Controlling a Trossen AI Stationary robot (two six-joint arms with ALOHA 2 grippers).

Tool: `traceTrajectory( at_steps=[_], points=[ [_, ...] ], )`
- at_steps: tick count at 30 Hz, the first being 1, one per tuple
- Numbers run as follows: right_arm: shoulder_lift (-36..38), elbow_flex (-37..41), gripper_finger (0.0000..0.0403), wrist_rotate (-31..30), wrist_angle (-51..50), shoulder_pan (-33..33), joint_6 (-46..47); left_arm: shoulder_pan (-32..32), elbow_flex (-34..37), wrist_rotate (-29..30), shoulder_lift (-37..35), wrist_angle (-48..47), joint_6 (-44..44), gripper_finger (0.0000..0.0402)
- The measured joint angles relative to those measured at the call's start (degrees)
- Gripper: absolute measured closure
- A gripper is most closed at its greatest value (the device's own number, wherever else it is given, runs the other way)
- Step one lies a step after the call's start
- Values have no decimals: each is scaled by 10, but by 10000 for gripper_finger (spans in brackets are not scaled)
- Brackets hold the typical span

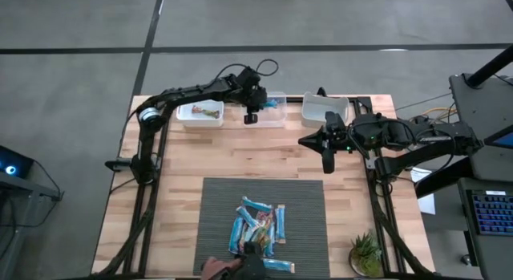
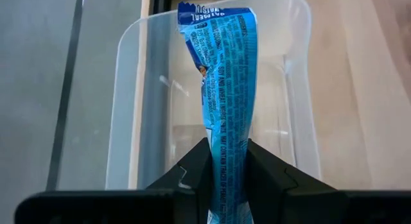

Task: Pick and place Granola Bars by type
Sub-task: Put the blue granola bar into the transparent bin, then put the yellow granola bar into the gray bin

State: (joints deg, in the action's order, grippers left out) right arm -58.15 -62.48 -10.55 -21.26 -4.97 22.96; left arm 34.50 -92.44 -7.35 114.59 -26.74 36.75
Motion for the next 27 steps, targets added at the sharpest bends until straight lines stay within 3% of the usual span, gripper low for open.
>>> traceTrajectory(
  at_steps=[7, 13, 16, 20, 27],
  points=[
    [0, 0, 394, 0, 0, 0, 0, 3, 0, 8, -1, -1, -15, 330],
    [0, 0, 394, 0, 0, 0, 2, 7, 0, 14, -2, -10, -26, 285],
    [0, 0, 394, 0, 0, 0, 7, 5, 0, 48, -2, -17, -16, 271],
    [0, 0, 394, 0, 0, 0, 6, 4, 0, 78, -3, -19, -2, 269],
    [0, 0, 394, 0, 0, 0, 4, 1, -1, 79, -16, -39, 2, 273]
  ],
)
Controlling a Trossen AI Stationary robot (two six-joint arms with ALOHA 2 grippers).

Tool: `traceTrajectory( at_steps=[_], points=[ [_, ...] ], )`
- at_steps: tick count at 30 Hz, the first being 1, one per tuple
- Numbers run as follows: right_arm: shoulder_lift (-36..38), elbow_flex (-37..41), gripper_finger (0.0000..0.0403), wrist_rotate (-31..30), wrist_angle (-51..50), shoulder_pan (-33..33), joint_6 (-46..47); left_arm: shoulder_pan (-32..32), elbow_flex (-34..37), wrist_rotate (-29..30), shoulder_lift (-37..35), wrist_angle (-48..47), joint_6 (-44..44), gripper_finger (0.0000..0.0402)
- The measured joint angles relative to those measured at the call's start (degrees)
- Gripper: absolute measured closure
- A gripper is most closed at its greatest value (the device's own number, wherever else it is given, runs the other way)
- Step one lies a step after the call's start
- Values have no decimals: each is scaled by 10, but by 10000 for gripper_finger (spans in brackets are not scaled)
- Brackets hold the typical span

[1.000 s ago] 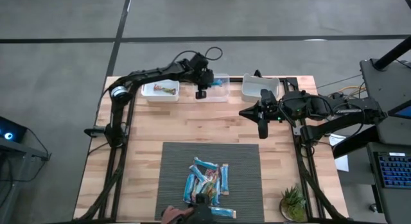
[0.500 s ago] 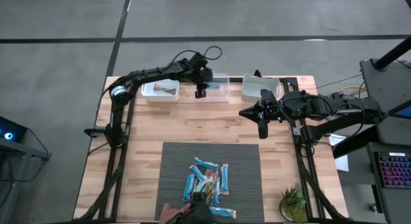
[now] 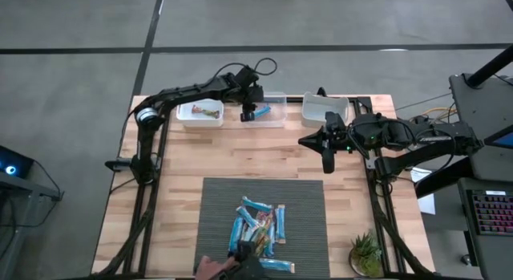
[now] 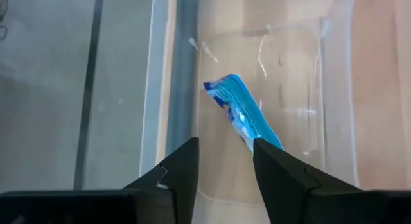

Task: Pick and place Granola Bars by type
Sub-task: Put the yellow granola bar into the gray bin

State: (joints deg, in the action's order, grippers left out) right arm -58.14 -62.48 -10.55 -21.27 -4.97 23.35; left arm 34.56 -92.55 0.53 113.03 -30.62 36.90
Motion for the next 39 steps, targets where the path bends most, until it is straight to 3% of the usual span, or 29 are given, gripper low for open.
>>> traceTrajectory(
  at_steps=[11, 30, 35, 39],
  points=[
    [0, 0, 394, 0, -11, 0, -4, -17, -81, -7, -6, -90, -1, 395],
    [0, 0, 394, 0, -28, 0, -10, -146, -333, -9, -8, -384, -116, 401],
    [0, 0, 394, 0, -28, 0, -10, -149, -350, -76, -31, -389, -174, 401],
    [0, 0, 394, 1, -28, 0, -10, -152, -334, -88, -72, -377, -193, 401]
  ],
)
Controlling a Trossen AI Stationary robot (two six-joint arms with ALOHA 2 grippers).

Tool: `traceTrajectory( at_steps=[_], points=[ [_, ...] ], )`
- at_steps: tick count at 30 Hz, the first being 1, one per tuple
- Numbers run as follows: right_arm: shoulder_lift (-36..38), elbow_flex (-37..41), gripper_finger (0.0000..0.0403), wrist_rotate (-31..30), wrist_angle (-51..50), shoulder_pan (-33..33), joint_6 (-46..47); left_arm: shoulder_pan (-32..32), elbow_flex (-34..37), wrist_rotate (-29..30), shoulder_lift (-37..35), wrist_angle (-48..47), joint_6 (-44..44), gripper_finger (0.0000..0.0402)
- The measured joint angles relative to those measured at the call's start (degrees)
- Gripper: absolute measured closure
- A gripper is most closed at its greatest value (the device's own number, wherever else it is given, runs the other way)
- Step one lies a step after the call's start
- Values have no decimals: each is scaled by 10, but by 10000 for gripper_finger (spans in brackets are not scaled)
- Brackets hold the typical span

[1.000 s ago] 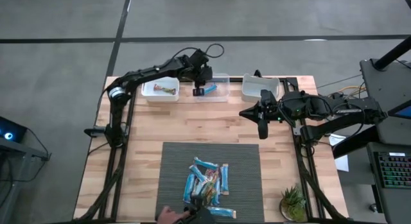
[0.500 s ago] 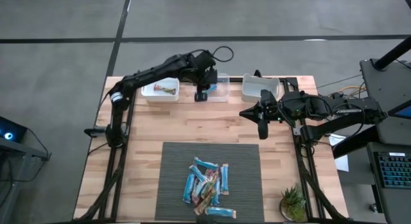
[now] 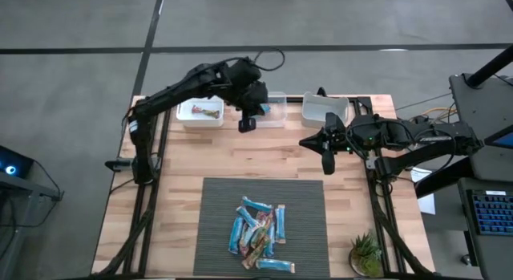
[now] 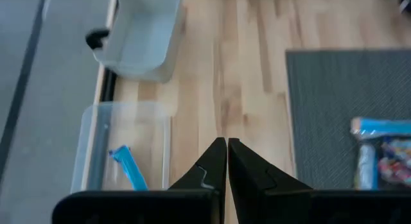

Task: Pick and place Granola Bars by type
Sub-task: Put the yellow granola bar into the gray bin

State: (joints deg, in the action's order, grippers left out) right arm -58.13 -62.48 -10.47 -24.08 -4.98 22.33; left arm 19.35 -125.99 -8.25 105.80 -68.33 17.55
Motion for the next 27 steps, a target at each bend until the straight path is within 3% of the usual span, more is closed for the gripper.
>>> traceTrajectory(
  at_steps=[8, 18, 27],
  points=[
    [0, 0, 394, 1, -2, 0, 1, -11, 76, 0, -98, 87, -53, 401],
    [0, 0, 394, 2, -2, 0, 2, -30, 320, 3, -266, 292, -133, 401],
    [0, 0, 394, 5, -2, 0, 2, -68, 475, 1, -383, 345, -136, 401]
  ],
)
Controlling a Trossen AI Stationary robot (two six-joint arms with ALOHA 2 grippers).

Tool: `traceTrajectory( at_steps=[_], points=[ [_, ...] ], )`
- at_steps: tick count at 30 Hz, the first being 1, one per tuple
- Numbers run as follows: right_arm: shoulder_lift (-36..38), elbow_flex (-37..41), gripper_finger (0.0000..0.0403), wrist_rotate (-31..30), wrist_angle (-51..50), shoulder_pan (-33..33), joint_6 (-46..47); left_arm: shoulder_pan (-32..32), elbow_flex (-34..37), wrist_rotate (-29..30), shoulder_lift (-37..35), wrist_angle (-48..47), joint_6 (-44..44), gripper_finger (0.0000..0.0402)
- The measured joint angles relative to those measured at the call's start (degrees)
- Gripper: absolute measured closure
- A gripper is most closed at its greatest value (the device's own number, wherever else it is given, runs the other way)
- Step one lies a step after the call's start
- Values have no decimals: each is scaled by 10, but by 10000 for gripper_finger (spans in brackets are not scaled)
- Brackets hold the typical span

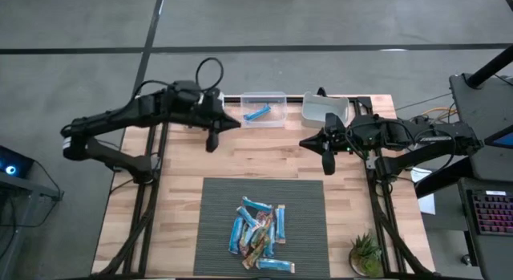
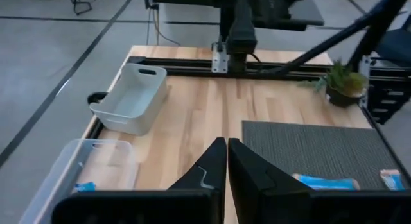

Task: Pick and place Granola Bars by type
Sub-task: Put the yellow granola bar into the gray bin

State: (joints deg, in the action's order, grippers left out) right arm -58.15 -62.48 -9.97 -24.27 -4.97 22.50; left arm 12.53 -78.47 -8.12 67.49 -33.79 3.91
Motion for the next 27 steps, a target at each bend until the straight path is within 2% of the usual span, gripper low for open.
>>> traceTrajectory(
  at_steps=[14, 27],
  points=[
    [-36, 0, 394, 16, 0, 0, 6, -52, 160, -2, -124, 82, -44, 401],
    [-94, -4, 394, 65, 34, -6, 30, -61, 189, -2, -140, 88, -43, 401]
  ],
)
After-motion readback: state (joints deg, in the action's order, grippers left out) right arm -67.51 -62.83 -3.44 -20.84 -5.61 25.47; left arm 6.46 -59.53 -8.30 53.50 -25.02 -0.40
